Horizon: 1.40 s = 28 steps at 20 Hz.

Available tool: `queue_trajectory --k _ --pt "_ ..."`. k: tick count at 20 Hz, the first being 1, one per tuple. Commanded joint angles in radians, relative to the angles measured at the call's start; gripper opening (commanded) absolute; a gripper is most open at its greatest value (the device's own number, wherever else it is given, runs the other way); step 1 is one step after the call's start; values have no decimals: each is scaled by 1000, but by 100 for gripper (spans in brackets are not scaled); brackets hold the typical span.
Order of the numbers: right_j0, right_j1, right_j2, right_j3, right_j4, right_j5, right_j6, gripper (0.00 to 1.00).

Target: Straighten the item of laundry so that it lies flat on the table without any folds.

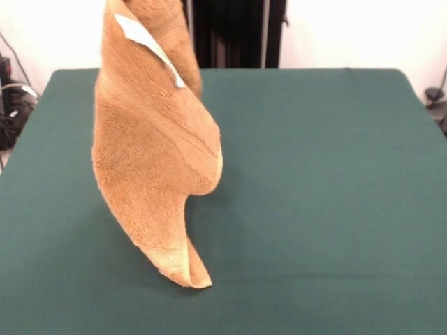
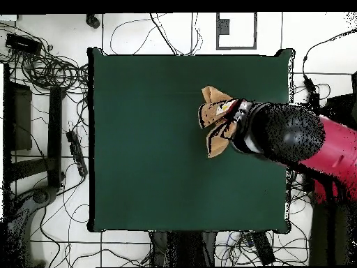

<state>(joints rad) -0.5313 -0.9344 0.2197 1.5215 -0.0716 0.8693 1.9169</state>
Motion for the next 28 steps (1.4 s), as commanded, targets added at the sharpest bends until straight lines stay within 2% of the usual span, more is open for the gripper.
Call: queue_trajectory --k 1,9,13,17,22,24,28 --pt "-18 89 171 -225 -75 250 -320 0" --pt "-27 97 206 -310 -117 341 -322 0" --pt "-32 61 209 -281 -120 348 -315 0" --pt "-39 -22 197 -101 -104 221 -267 0" --pt "-22 -47 199 143 -79 -44 -139 0" --pt "-18 -31 207 201 -74 -121 -94 0" --pt "18 3 178 245 -110 -224 -7 0"
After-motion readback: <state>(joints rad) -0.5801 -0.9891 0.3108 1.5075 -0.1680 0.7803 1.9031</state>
